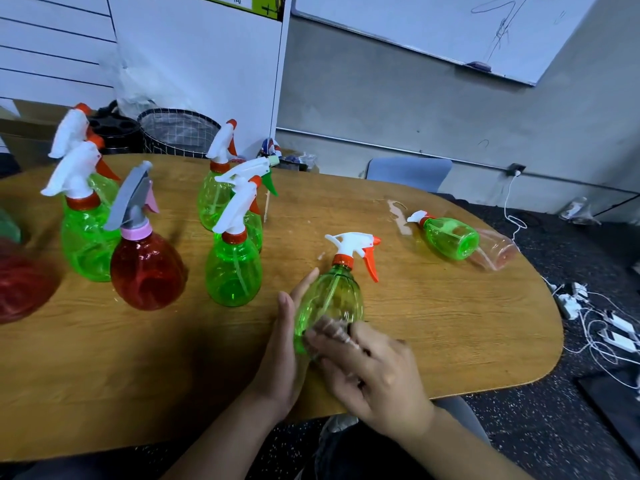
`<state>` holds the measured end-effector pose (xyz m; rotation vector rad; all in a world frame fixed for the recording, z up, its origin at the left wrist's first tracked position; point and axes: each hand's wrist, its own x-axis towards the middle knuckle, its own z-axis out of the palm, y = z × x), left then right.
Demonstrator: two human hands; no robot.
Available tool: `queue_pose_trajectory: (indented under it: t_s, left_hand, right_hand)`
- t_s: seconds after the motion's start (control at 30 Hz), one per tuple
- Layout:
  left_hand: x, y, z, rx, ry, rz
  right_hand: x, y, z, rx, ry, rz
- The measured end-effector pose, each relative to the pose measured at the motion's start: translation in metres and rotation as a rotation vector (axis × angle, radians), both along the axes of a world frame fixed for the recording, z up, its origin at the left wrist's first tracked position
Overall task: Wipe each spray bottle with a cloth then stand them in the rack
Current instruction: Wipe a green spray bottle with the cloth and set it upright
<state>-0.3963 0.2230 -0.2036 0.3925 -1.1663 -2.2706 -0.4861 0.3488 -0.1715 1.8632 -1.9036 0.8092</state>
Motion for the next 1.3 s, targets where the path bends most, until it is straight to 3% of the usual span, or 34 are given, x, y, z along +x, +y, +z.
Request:
queue_pose_trajectory:
  t_s: [0.1,0.17,0.23,0.37,0.47,0.7,0.9,1.0,1.1,1.3]
  left_hand:
    - [0.002,0.001,0.001,0.004,0.003,0.014]
    - [0.004,0.002,0.002,-0.03,0.001,0.007]
    - [0.005,0.003,0.003,-0.07,-0.021,0.01]
    - [0.003,0.004,0.004,-0.074,-0.051,0.067]
    - [0.002,0.003,0.004,-0.072,-0.048,0.067]
    - [0.001,0.003,0.001,-0.128,-0.057,0.06]
    - [-0.001,0.003,-0.005,-0.185,-0.062,0.062]
    - [0.0,0.003,-0.006,-0.194,-0.064,0.068]
    - [0.0,0.002,-0.006,-0.187,-0.069,0.067]
    - [0.001,0.002,-0.003,-0.111,-0.034,0.032]
  right_hand:
    - [0.006,0.008,-0.007,0.028,0.068,0.075]
    - [0.006,0.011,-0.007,0.012,-0.002,0.05]
    - [0.006,0.012,-0.006,-0.08,-0.259,-0.055]
    - [0.01,-0.009,-0.003,-0.313,-1.036,-0.289]
    - [0.016,-0.021,-0.006,-0.36,-1.307,-0.314]
    - [0.017,-0.02,-0.005,-0.34,-1.122,-0.341]
    - [-0.017,-0.017,0.024,-0.218,-0.455,-0.374]
    - [-0.029,-0.031,0.036,-0.059,-0.217,-0.426]
    - [-0.033,-0.042,0.037,0.094,-0.185,-0.472]
    - [-0.025,-0.026,0.02,0.039,-0.164,-0.288]
